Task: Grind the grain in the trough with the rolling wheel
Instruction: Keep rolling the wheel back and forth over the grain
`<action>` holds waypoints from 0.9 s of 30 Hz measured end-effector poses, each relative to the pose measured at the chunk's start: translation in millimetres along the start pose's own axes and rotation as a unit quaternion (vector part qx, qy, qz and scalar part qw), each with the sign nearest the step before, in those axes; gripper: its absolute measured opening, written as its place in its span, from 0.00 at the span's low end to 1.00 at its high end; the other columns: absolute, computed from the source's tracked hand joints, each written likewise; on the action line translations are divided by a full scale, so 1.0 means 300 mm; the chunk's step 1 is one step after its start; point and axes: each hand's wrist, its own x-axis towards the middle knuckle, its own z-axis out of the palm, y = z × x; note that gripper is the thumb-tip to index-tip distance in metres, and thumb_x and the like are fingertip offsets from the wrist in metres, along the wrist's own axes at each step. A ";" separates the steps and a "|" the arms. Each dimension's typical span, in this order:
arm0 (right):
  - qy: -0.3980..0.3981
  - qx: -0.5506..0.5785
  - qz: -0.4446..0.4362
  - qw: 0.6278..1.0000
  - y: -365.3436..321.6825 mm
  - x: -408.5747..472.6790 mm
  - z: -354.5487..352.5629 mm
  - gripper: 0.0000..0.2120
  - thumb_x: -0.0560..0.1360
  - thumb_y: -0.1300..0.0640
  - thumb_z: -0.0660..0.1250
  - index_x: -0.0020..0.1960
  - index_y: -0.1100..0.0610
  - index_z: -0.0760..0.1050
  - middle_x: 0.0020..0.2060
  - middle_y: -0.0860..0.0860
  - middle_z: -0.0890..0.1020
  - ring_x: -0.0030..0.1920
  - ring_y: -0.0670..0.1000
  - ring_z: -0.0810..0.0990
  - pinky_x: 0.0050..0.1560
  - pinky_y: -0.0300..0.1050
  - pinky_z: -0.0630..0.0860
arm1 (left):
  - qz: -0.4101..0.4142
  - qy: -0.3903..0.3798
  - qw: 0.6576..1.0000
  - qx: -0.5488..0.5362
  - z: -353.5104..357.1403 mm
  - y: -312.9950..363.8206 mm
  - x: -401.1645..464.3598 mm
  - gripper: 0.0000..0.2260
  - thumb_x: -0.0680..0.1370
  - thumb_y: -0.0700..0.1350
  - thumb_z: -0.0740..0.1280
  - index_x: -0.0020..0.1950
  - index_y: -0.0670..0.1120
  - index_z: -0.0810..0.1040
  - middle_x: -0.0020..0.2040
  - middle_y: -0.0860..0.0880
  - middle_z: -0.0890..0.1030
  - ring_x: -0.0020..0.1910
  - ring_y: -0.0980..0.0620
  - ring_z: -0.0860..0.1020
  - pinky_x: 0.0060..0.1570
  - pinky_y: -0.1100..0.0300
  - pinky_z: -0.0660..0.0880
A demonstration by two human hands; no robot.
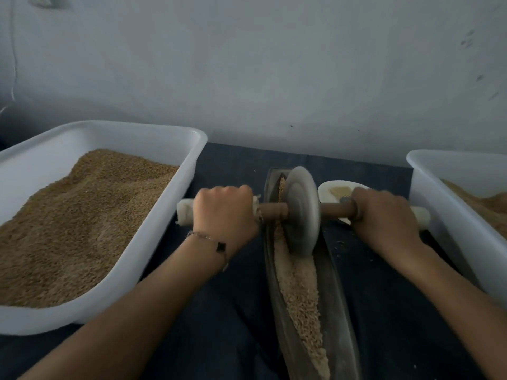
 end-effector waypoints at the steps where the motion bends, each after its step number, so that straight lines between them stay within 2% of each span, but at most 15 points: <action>1: 0.000 0.000 0.004 1.000 -0.001 0.033 0.011 0.10 0.71 0.60 0.65 0.38 0.51 0.64 0.32 0.49 0.73 0.33 0.53 0.68 0.37 0.47 0.62 | -0.013 -0.006 1.000 -0.002 0.010 0.002 0.027 0.14 0.74 0.54 0.62 0.36 0.50 0.61 0.29 0.54 0.63 0.26 0.56 0.59 0.30 0.60 0.58; 3: 0.013 -0.010 0.014 1.000 -0.006 0.076 0.024 0.10 0.70 0.61 0.65 0.38 0.52 0.63 0.31 0.48 0.70 0.33 0.52 0.65 0.37 0.47 0.59 | -0.034 -0.020 0.999 -0.001 0.024 0.003 0.067 0.10 0.74 0.52 0.64 0.39 0.50 0.65 0.29 0.54 0.65 0.26 0.55 0.60 0.33 0.58 0.61; 6: 0.051 -0.024 0.005 0.998 -0.013 0.078 0.017 0.12 0.69 0.63 0.67 0.38 0.53 0.64 0.32 0.52 0.75 0.33 0.53 0.64 0.36 0.47 0.59 | -0.039 -0.025 0.999 -0.014 0.038 -0.006 0.075 0.08 0.74 0.51 0.64 0.40 0.50 0.68 0.30 0.54 0.66 0.27 0.55 0.63 0.34 0.58 0.62; 10: 0.118 -0.026 -0.038 0.992 -0.039 -0.030 -0.060 0.15 0.62 0.68 0.73 0.34 0.57 0.68 0.27 0.54 0.73 0.30 0.52 0.63 0.35 0.46 0.59 | -0.024 -0.031 0.998 -0.042 0.030 -0.026 -0.019 0.16 0.75 0.51 0.64 0.34 0.52 0.59 0.30 0.55 0.65 0.27 0.58 0.61 0.30 0.60 0.58; 13: 0.109 -0.025 -0.077 0.991 -0.038 -0.159 -0.125 0.15 0.58 0.68 0.76 0.37 0.59 0.72 0.28 0.54 0.74 0.30 0.56 0.71 0.36 0.46 0.60 | -0.027 -0.068 0.996 -0.049 -0.017 -0.027 -0.131 0.15 0.74 0.52 0.62 0.34 0.53 0.58 0.30 0.56 0.67 0.27 0.58 0.64 0.27 0.61 0.57; 16: 0.081 -0.016 -0.093 0.992 -0.009 -0.284 -0.183 0.16 0.57 0.68 0.77 0.36 0.56 0.72 0.28 0.50 0.72 0.30 0.55 0.71 0.35 0.46 0.61 | 0.001 -0.057 0.998 -0.030 -0.092 -0.011 -0.237 0.15 0.74 0.54 0.61 0.34 0.53 0.56 0.30 0.56 0.65 0.27 0.58 0.61 0.26 0.62 0.54; 17: 0.074 -0.010 -0.096 0.993 0.001 -0.317 -0.200 0.17 0.58 0.67 0.77 0.35 0.55 0.71 0.27 0.49 0.70 0.29 0.54 0.70 0.35 0.46 0.61 | 0.023 -0.044 0.998 -0.025 -0.118 -0.004 -0.268 0.17 0.72 0.54 0.64 0.33 0.53 0.56 0.29 0.56 0.65 0.26 0.58 0.60 0.26 0.63 0.53; 19: 0.072 -0.002 -0.108 0.991 0.014 -0.360 -0.230 0.18 0.58 0.66 0.78 0.33 0.54 0.69 0.27 0.46 0.65 0.28 0.52 0.67 0.33 0.45 0.61 | 0.067 -0.035 0.995 -0.058 -0.169 -0.003 -0.308 0.22 0.60 0.49 0.74 0.31 0.52 0.58 0.24 0.56 0.65 0.23 0.57 0.60 0.26 0.65 0.52; 21: 0.079 0.001 -0.124 0.989 0.016 -0.373 -0.247 0.19 0.54 0.69 0.76 0.32 0.54 0.68 0.28 0.45 0.63 0.26 0.53 0.67 0.32 0.45 0.61 | 0.078 -0.023 0.991 -0.106 -0.180 -0.009 -0.321 0.25 0.51 0.44 0.77 0.31 0.51 0.60 0.22 0.55 0.66 0.19 0.55 0.62 0.24 0.66 0.54; 22: 0.081 0.000 -0.126 0.989 0.013 -0.371 -0.249 0.19 0.53 0.70 0.76 0.32 0.55 0.69 0.28 0.46 0.63 0.26 0.54 0.67 0.32 0.45 0.60 | 0.074 -0.045 0.990 -0.115 -0.177 -0.009 -0.322 0.24 0.51 0.44 0.78 0.31 0.51 0.61 0.22 0.55 0.67 0.19 0.54 0.64 0.23 0.66 0.55; 24: 0.085 0.001 -0.118 0.989 0.006 -0.351 -0.240 0.18 0.54 0.69 0.76 0.32 0.55 0.69 0.26 0.48 0.67 0.27 0.55 0.68 0.33 0.45 0.60 | 0.065 -0.078 0.990 -0.096 -0.160 -0.008 -0.307 0.20 0.61 0.49 0.75 0.34 0.53 0.62 0.26 0.56 0.66 0.23 0.58 0.63 0.25 0.67 0.54; 26: 0.098 0.004 -0.112 0.989 -0.001 -0.313 -0.212 0.17 0.56 0.68 0.75 0.33 0.56 0.69 0.26 0.50 0.69 0.27 0.55 0.69 0.33 0.46 0.59 | 0.036 -0.062 0.996 -0.045 -0.096 -0.018 -0.279 0.13 0.72 0.53 0.64 0.37 0.55 0.59 0.30 0.57 0.66 0.27 0.59 0.62 0.27 0.66 0.52; 27: 0.105 0.002 -0.110 0.988 -0.005 -0.286 -0.194 0.17 0.55 0.69 0.75 0.33 0.56 0.69 0.26 0.50 0.70 0.27 0.55 0.69 0.33 0.46 0.59 | 0.016 -0.068 0.997 -0.042 -0.078 -0.021 -0.262 0.12 0.74 0.54 0.61 0.37 0.55 0.58 0.31 0.57 0.65 0.27 0.60 0.61 0.26 0.65 0.52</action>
